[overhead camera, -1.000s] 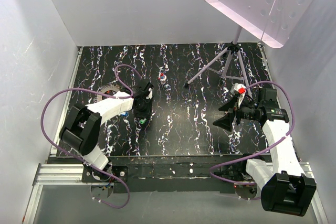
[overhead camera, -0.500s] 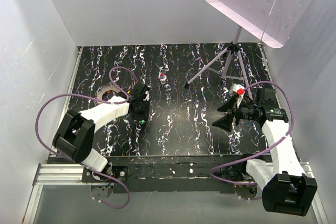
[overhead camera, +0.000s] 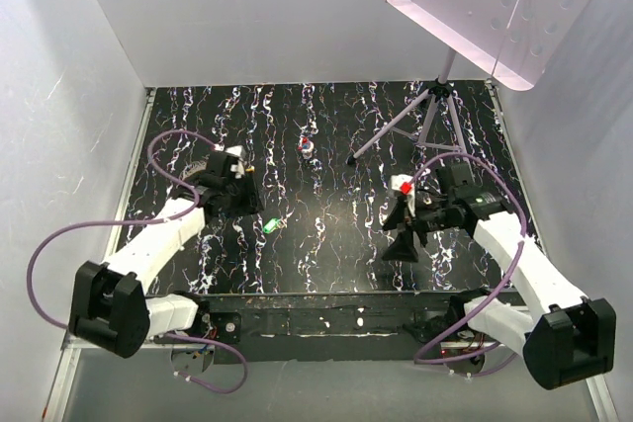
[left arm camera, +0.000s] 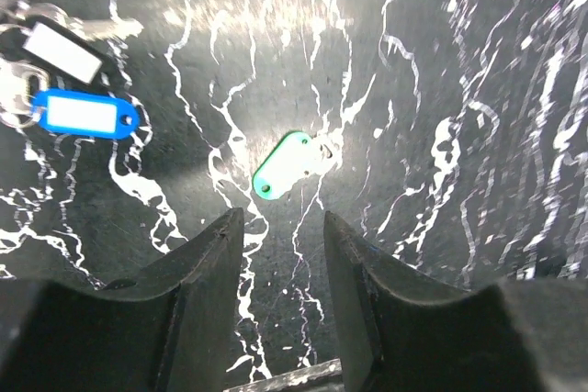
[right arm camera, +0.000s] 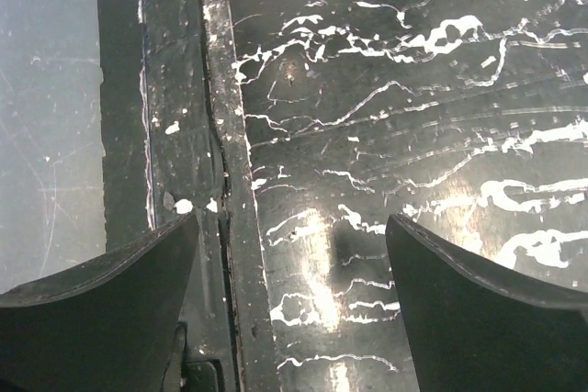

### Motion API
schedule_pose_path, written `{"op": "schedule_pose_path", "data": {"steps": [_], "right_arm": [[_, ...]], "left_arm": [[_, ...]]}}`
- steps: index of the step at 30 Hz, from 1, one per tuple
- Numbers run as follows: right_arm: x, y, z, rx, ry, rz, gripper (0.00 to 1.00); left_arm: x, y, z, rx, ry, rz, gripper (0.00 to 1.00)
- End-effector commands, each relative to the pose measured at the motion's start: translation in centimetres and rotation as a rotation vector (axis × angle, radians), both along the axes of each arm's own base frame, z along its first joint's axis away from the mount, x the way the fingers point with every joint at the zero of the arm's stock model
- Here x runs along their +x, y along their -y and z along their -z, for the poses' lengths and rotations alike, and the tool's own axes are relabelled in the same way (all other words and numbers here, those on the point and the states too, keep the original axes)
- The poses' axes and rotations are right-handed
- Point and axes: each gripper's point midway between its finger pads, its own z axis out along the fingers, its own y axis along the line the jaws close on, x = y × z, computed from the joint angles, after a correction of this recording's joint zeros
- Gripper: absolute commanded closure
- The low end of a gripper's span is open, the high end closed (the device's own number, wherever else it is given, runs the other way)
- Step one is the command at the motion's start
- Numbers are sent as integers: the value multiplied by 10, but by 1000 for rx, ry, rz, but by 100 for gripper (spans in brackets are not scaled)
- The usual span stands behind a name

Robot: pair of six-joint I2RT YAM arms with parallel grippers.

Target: Put the keys on the keyring

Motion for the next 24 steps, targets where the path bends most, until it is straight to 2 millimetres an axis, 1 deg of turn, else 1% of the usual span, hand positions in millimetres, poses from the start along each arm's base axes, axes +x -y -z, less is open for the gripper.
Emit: {"op": "schedule_pose_path", "data": {"steps": [1,4,5,6,8,10,12,13,14,16,20,22,24], "right_arm": [[5,-18,-12,-89,108,-95,9],[5,-40,-10,-147,114,-138,11],[2,-51,-7,-163,124,-163,12],[2,-61,-4,-186,127,-166,12],[6,-81,4,-227,147,-154,14],[7,-100,9,-250,171,-155,14],[9,-119,12,-264,173,-155,14],[9,-127,13,-267,172,-155,15],[10,-137,10,-261,168,-157,15],[8,-153,12,-261,158,-166,15],[4,-184,24,-287,143,-185,16],[2,-197,31,-294,136,-195,17],[1,-209,35,-291,132,-200,18]], "left_arm": [[7,-3,-40,-152,74,-12,59],[10,-26,-60,-119,121,-29,52],[11,-33,-67,-112,147,-28,46],[10,-39,-69,-103,164,-28,40],[9,-51,-76,-88,207,-47,25],[7,-57,-84,-83,253,-58,13],[6,-64,-92,-69,301,-81,4],[6,-68,-94,-57,324,-96,2],[5,-72,-98,-47,350,-109,2],[5,-77,-106,-33,390,-121,2],[4,-86,-121,-7,478,-151,2],[3,-94,-126,21,518,-184,2],[2,-108,-135,66,563,-244,2]]}}
